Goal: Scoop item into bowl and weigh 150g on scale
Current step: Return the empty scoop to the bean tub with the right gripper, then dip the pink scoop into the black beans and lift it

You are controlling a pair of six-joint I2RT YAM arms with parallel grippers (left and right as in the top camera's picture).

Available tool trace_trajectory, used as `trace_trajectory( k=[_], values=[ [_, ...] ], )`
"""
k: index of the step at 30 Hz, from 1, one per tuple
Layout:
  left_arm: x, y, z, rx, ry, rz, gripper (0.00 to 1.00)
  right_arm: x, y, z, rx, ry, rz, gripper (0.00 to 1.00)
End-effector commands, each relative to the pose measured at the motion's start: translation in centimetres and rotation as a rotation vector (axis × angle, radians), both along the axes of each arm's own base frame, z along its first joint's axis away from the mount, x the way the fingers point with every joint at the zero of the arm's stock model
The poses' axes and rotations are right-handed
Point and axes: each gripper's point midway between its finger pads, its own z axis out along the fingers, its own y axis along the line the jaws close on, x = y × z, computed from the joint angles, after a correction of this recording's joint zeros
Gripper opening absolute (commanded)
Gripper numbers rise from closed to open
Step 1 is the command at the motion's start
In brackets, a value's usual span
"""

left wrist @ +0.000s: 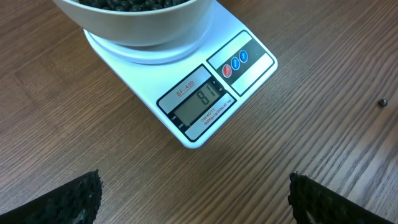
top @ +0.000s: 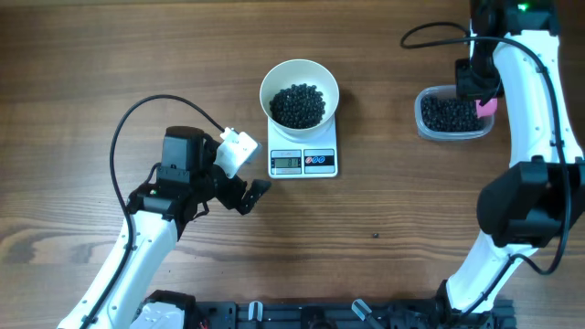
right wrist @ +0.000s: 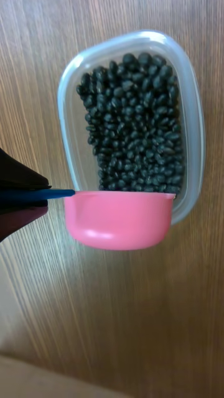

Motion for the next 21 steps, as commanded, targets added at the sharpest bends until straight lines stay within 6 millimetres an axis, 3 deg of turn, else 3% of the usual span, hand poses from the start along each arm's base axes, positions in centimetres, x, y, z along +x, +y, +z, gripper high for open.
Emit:
trace_trajectory(
  k=[1,4,12,21],
  values=[
    [-0.3,-0.1,-0.2,-0.013,0.014,-0.003,1.0,0.4,-0.8,-2.3,-0.049,0.056,-0.022,0.04],
    [-0.3,-0.1,-0.2,-0.013,0.014,-0.003,1.0,0.5,-0.1,-4.2,-0.005,0.098,-0.016,0.04],
    [-0.3,-0.1,-0.2,-0.013,0.014,-0.003,1.0,-0.6,2.5,-7.1,0.148,0.179,0.019,0.04],
    [-0.3,-0.1,-0.2,-0.013,0.014,-0.003,1.0,-0.9,5.9,-7.2,0.385,0.193,0.076,0.04]
  ],
)
